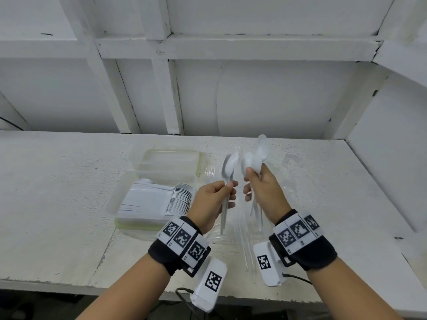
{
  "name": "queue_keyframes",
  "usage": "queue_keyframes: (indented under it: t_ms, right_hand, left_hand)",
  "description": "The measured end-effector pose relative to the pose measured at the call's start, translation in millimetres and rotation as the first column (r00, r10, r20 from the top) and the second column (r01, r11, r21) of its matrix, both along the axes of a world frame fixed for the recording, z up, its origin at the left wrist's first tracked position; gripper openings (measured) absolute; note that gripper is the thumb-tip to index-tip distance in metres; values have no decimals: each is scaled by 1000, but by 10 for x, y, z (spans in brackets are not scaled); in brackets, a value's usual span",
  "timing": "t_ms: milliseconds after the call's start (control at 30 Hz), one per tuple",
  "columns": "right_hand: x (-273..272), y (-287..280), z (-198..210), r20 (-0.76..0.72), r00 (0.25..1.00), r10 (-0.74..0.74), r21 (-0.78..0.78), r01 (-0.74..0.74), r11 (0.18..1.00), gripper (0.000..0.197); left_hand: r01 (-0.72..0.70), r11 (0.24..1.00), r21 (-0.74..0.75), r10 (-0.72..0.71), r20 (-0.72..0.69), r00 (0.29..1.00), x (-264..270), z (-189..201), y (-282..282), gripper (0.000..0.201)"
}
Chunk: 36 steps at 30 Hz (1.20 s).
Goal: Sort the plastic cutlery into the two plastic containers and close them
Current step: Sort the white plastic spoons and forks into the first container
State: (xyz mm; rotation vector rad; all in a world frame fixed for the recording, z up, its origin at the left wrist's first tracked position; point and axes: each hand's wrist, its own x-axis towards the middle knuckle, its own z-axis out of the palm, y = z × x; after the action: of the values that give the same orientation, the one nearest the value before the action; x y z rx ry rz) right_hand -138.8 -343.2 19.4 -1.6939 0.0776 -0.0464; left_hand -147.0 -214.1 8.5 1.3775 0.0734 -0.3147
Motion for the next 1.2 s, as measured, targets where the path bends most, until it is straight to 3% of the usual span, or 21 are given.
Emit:
queue_keyframes:
  t_ms: [167, 300, 433, 600, 800, 900, 1067, 1200]
  right_hand:
    - [16, 99, -40, 118, 989, -84, -163, 103, 981, 21]
    - [43, 135, -41, 85, 992, -96, -111, 105, 988, 16]
    - [74, 58, -21, 29, 999, -43, -103, 46, 994, 32]
    - [57, -9, 74, 34, 998, -50, 12, 50, 999, 22]
    - [15, 81, -61, 32, 999, 17, -177, -11, 984, 13]
    - [-6, 120, -110, 92, 996, 8, -295, 19, 955, 9]
    - [-25, 143, -188, 207, 977, 49, -553, 75, 830, 20]
    - [-20, 156, -184, 220, 974, 45, -571, 91, 816, 36]
  left_hand:
    - [-31, 999, 7, 31, 14, 999, 3, -28, -63, 16]
    - [-29, 999, 18, 28, 35, 999, 0, -38, -73, 20]
    - [-38, 998, 52, 37, 11, 999, 14, -39, -51, 22]
    - [-50, 996, 74, 52, -21, 998, 41, -47, -17, 23]
    - [9, 998, -69, -12, -37, 999, 21, -50, -45, 17]
    - [-19, 993, -120, 16, -28, 999, 26, -58, -57, 27]
    - [-48, 993, -107, 48, -4, 999, 47, -19, -34, 12]
    - [-52, 998, -40, 52, 5, 999, 31, -24, -40, 11]
